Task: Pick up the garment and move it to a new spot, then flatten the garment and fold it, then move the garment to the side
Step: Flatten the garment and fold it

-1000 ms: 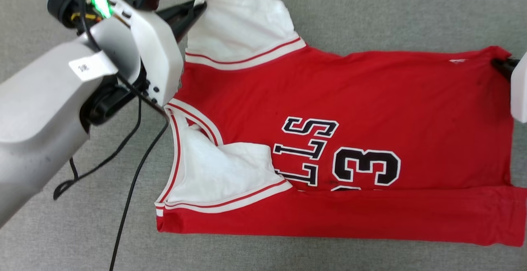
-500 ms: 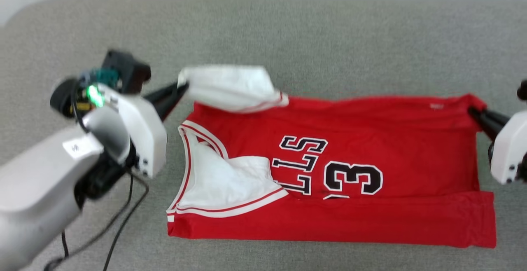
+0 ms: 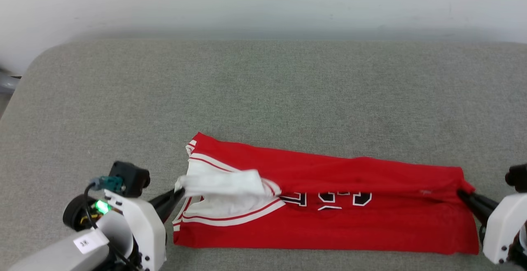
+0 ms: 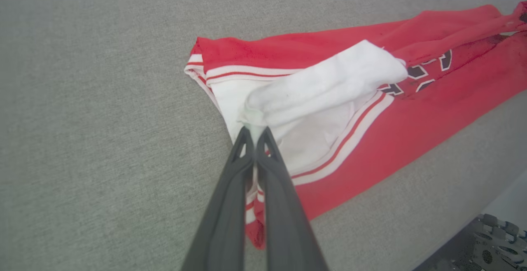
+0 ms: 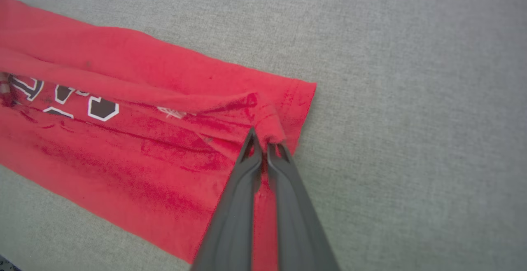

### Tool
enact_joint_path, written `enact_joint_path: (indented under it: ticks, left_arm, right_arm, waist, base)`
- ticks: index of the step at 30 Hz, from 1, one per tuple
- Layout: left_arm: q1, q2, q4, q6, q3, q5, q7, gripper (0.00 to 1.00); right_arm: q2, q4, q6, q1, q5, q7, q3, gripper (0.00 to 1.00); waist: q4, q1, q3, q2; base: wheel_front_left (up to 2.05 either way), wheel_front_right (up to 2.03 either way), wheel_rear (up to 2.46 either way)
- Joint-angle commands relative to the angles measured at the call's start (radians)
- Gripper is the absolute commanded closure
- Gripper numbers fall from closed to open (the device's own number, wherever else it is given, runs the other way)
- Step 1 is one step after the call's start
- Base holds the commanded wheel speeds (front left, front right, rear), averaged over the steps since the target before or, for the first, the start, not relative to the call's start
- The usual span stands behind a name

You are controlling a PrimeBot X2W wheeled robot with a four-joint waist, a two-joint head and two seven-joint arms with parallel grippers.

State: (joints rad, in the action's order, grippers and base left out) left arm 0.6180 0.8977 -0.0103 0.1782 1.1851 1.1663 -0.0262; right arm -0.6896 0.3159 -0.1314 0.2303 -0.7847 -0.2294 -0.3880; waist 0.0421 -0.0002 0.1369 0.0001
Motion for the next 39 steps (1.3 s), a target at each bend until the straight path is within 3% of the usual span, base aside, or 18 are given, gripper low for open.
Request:
enact_joint_path:
  ticks: [1,14,15,16,17,22,28,34,39]
  left_arm:
    - [-0.019,-0.004,-0.008,0.007,0.004,0.002,-0.008,1.00]
    - [-0.114,-0.095,-0.141,-0.026,0.034,0.039,-0.050,1.00]
    - [-0.116,-0.100,-0.152,-0.021,0.028,0.037,-0.061,1.00]
    - [-0.119,-0.105,-0.161,-0.015,0.020,0.040,-0.075,0.76]
    - [-0.123,-0.108,-0.169,-0.003,0.011,0.037,-0.100,0.00]
    - [-0.163,-0.122,-0.170,0.069,-0.050,0.024,-0.211,0.00]
    - [-0.225,-0.142,-0.122,0.178,-0.173,-0.059,-0.240,0.00]
    - [-0.331,-0.186,-0.060,0.267,-0.375,-0.249,-0.240,0.00]
    - [-0.415,-0.245,-0.032,0.288,-0.517,-0.398,-0.240,0.00]
  right_arm:
    - [0.010,-0.006,0.002,-0.024,-0.010,0.004,0.008,1.00]
    - [0.087,0.035,0.002,-0.158,-0.019,0.007,0.042,1.00]
    - [0.091,0.038,0.002,-0.156,-0.017,0.013,0.040,0.95]
    - [0.095,0.034,0.002,-0.150,-0.021,0.023,0.041,0.52]
    - [0.104,0.027,0.002,-0.142,-0.034,0.037,0.049,0.00]
    - [0.079,-0.035,0.001,-0.144,-0.072,0.063,0.073,0.00]
    - [0.006,-0.122,0.001,-0.152,-0.102,0.031,0.125,0.00]
    - [-0.059,-0.130,0.001,-0.157,-0.159,-0.110,0.159,0.00]
    - [-0.071,-0.076,0.001,-0.138,-0.223,-0.254,0.173,0.00]
  waist:
    - [0.000,0.0002,-0.004,-0.0001]
    - [-0.011,0.0002,0.016,-0.0001]
    - [-0.012,0.0002,0.015,-0.0001]
    - [-0.014,0.0002,0.013,-0.0001]
    - [-0.019,0.0002,0.007,-0.0001]
    - [-0.028,0.0002,-0.029,-0.0001]
    - [-0.018,0.0002,-0.059,-0.0001]
    - [0.001,0.0002,-0.057,-0.0001]
    - [0.022,0.0002,-0.038,-0.0001]
  base:
    - [0.00,0.00,0.00]
    - [0.00,0.00,0.00]
    - [0.00,0.00,0.00]
    - [0.00,0.00,0.00]
    - [0.00,0.00,0.00]
    - [0.00,0.00,0.00]
    - [0.00,0.00,0.00]
    - [0.00,0.00,0.00]
    - [0.00,0.00,0.00]
